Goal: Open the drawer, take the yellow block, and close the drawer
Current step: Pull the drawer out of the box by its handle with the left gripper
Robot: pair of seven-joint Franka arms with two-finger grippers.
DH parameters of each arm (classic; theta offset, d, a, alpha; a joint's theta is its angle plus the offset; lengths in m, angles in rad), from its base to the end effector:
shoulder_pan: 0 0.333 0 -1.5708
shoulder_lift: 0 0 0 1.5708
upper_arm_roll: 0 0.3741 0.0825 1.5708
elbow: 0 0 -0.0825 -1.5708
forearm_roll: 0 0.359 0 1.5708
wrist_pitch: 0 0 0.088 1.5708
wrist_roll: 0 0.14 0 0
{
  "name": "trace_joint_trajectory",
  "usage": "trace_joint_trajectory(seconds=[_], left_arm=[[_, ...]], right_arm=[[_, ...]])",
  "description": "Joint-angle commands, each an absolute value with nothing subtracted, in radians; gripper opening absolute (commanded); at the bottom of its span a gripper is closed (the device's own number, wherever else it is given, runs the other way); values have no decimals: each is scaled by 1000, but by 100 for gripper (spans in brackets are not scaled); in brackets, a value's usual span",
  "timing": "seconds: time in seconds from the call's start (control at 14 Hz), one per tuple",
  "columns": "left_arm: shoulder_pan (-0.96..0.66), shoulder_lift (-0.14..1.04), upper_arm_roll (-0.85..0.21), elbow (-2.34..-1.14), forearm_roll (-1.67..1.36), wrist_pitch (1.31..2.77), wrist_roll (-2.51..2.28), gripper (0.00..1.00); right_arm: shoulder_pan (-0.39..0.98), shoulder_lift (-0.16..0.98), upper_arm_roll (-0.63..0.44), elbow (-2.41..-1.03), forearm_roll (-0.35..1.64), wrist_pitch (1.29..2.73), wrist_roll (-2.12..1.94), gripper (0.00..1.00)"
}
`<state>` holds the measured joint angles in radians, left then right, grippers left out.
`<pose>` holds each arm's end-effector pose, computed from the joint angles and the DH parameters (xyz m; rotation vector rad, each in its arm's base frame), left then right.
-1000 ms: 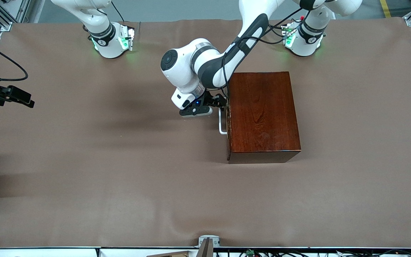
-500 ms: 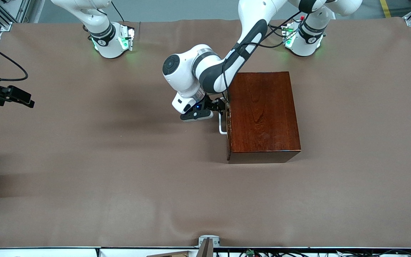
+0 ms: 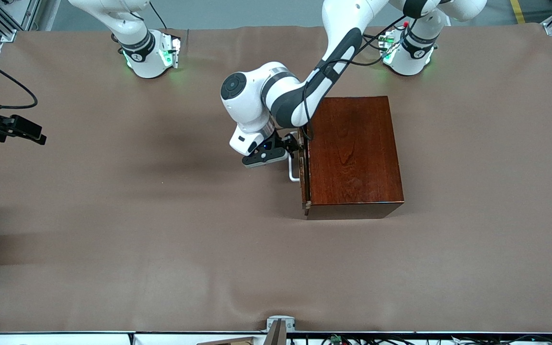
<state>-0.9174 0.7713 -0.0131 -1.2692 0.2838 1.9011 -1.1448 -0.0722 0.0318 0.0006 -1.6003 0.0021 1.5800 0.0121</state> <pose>0.4716 -0.5800 0.3074 -2.8827 -0.1530 -0.2134 0.5370 -0.0382 0.6202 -3.1341 0.1314 0.0816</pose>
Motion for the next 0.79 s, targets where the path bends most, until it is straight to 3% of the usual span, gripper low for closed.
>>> trace_joint_trajectory(seconds=[0.0,0.71], left_arm=[[-925,811,-34,-1230,244,2118,-1161,100],[-943,819,-69,-1229,187,2246,-1161,100]], right_arm=[[-83,31,11,-1594,-6,1578,5,100],[-83,34,11,-1595,-6,1577,5,100]])
